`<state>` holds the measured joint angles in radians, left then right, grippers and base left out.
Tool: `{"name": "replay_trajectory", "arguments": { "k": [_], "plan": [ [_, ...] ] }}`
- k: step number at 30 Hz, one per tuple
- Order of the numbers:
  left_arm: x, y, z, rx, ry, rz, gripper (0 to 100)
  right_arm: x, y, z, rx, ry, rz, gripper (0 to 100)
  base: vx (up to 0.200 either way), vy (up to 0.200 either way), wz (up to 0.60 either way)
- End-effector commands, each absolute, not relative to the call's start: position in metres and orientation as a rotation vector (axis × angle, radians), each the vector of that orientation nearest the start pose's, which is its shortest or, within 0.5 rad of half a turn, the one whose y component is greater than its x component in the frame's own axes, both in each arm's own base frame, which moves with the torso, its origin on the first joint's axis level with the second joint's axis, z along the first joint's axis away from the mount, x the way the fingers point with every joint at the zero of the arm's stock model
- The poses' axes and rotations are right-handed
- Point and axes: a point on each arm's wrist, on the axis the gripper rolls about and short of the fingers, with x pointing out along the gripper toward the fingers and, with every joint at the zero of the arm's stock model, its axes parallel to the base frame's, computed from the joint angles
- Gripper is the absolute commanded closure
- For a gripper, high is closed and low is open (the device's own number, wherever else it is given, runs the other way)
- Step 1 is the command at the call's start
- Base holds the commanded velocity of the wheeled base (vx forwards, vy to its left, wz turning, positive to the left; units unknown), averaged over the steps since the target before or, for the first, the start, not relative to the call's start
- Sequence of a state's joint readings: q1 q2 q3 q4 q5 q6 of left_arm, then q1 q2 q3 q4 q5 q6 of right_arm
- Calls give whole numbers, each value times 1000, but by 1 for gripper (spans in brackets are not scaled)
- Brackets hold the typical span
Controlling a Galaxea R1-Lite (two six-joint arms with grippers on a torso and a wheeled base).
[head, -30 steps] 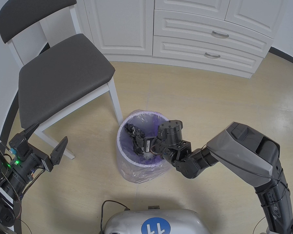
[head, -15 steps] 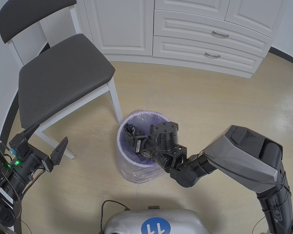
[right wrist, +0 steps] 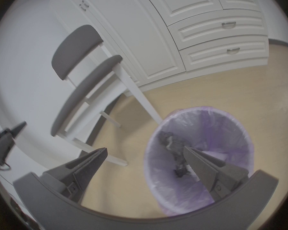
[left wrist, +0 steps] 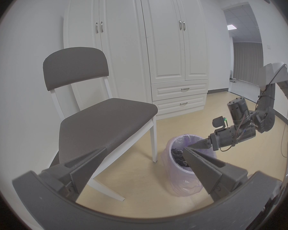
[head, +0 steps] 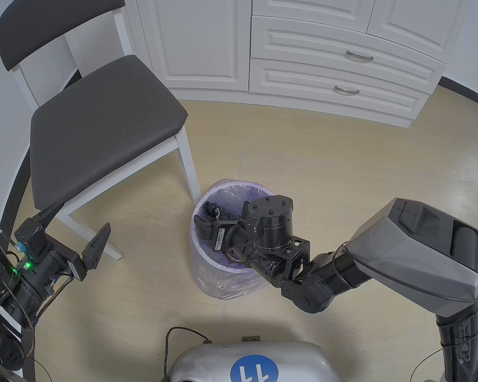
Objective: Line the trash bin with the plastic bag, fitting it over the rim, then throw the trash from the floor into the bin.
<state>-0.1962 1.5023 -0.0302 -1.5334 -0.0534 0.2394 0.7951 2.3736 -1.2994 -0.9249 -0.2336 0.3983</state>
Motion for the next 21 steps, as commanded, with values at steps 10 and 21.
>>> {"name": "replay_trajectory", "arguments": {
  "k": [10, 21],
  "plan": [
    [170, -35, 139, 234, -91, -243, 0, 340, 348, 57, 500, 358, 608, 0, 0, 0, 0],
    [173, -36, 140, 233, -96, -241, 0, 377, 352, 23, 581, 366, 554, 0, 0, 0, 0]
  ]
}}
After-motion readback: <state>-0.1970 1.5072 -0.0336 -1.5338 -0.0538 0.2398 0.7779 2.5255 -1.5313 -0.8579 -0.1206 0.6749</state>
